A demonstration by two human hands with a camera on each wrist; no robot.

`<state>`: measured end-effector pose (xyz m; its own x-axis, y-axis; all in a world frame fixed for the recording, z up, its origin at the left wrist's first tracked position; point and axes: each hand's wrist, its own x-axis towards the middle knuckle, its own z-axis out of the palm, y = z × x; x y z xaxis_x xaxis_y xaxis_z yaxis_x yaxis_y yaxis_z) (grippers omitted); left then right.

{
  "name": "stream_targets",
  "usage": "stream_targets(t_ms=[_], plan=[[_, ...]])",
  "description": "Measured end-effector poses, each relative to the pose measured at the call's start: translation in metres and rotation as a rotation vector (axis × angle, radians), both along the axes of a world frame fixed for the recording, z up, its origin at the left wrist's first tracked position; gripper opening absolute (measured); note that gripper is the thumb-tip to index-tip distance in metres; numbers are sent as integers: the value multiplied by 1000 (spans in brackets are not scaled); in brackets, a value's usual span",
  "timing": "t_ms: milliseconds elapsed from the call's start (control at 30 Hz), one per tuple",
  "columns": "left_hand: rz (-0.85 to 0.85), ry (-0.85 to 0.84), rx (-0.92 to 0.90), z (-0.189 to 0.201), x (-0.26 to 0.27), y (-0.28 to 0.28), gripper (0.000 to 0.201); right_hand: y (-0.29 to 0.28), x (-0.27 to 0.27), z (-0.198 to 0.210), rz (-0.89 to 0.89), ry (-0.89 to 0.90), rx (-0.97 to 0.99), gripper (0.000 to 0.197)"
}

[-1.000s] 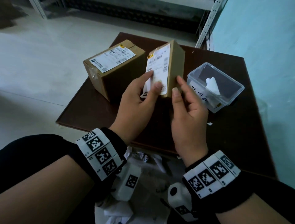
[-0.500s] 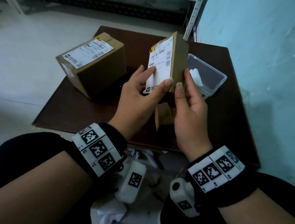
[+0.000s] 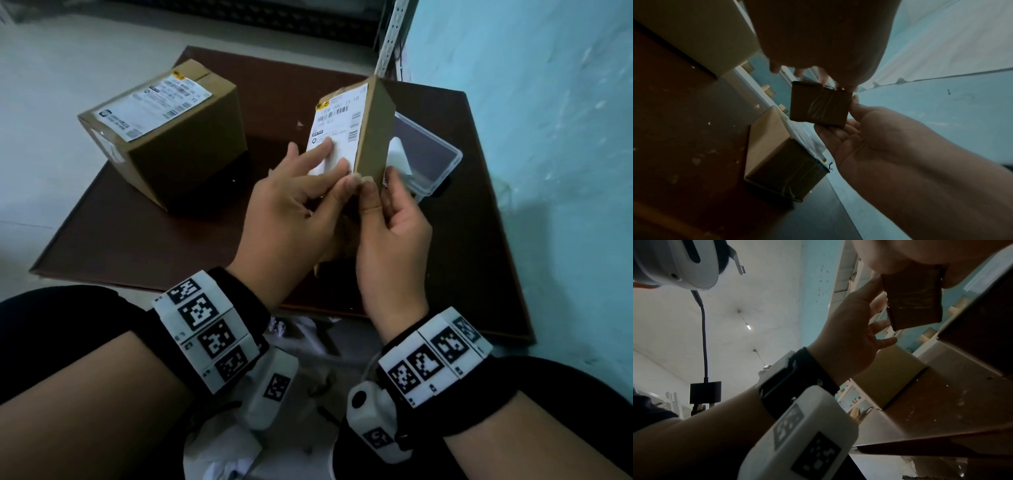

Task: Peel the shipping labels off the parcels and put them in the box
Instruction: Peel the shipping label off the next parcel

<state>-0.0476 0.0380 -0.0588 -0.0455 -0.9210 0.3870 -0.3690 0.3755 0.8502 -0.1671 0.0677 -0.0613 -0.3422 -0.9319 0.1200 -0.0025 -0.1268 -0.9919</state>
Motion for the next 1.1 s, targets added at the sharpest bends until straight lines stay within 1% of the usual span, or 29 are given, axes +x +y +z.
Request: stream_targets(t_ms=[67,100,133,233,367,533,733,867,1100], plan=[[14,-113,-27,5,2,-1,35,0,0,1,-8,11,0,46],[4,-136,-29,6,4,-3,35,0,-1,2,-10,16,1,46],[-23,-115,-12,6,6,-5,35,0,-2,2,-13,21,0,46],[-119,43,79,5,11,-8,37,0,-4,4,-14,37,4,47],[-160,166,143,6,14,-6,31,2,-6,6,11,50,-2,46],[-157,187,142,5,18,-6,29,2,-6,6,31,92,-12,42],[-143,187,136,6,17,-6,30,4,-6,7,30,101,-15,44],[-144,205,145,5,17,-6,29,4,-6,8,32,119,-23,39],[-128,231,133,7,17,-6,26,3,-6,8,34,118,-14,43]])
